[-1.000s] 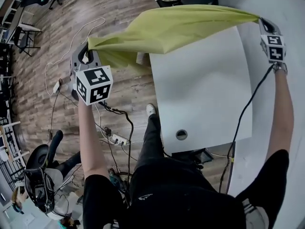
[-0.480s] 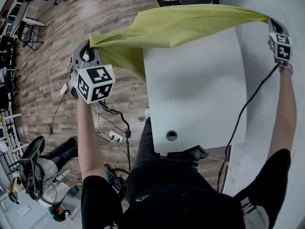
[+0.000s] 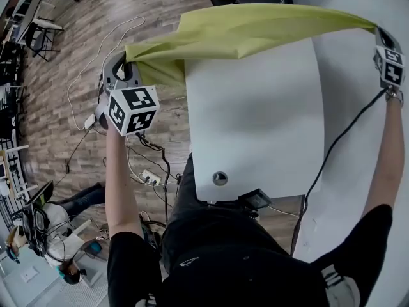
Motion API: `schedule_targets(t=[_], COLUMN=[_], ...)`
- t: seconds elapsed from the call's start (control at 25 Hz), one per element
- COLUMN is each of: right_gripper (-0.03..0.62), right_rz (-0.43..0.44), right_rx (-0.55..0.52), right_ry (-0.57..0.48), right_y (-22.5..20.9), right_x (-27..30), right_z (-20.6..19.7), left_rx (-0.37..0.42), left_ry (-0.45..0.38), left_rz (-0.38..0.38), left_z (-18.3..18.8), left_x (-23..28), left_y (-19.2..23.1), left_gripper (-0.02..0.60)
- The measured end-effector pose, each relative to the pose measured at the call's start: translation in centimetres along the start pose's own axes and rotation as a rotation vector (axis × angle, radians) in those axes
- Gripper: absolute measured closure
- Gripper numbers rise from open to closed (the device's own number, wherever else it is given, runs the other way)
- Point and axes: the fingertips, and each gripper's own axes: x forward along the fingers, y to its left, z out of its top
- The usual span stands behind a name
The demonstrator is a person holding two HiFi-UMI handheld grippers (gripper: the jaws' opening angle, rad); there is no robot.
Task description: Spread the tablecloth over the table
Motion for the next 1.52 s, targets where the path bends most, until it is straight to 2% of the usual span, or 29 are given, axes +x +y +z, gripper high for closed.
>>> schedule_targets(t=[0.24,0.48,0.72,0.96,1.12,1.28,1.52], right_gripper=[0.585,0.585,0.585,0.585,0.585,0.585,0.585], right_rz=[-0.058,-0.102,-0.153,-0.206,-0.227,-0.204,-0.193], right_rx=[0.056,0.018,0.036,0.043,0.05,0.023,0.027], right_ry=[-0.023,0.007,-0.008,-0.014,-0.009,0.038,0.101], right_y=[-3.7,-5.9,-9.0,-11.1,-11.8,-10.4,-8.9], right_x=[-2.4,-6.7,-9.2,-12.9,-15.1,-17.2,-18.3], right_z=[-1.0,0.0,-0.9,-0.1,-1.8,-4.2,-10.3], left_rx=[0.004,0.016,0.015,0.032,0.044,0.079,0.084], left_ry=[-0.017,-0.011,-0.026,-0.042,-0.034,-0.017,-0.015], left_rz=[0.012,0.019,0.031,0.02,-0.008,-0.066,-0.105], left_z=[2.2,2.4,2.7,3.1,2.1,0.8,0.2], left_x=[-1.7,-4.4,-6.8,-8.4,-9.5,-10.2,-11.5], left_y=[-0.2,-0.3,0.1,0.0,-1.1,-3.1,-4.6], left_gripper=[0.574,0.574,0.574,0.574,0.574,0.574,0.574])
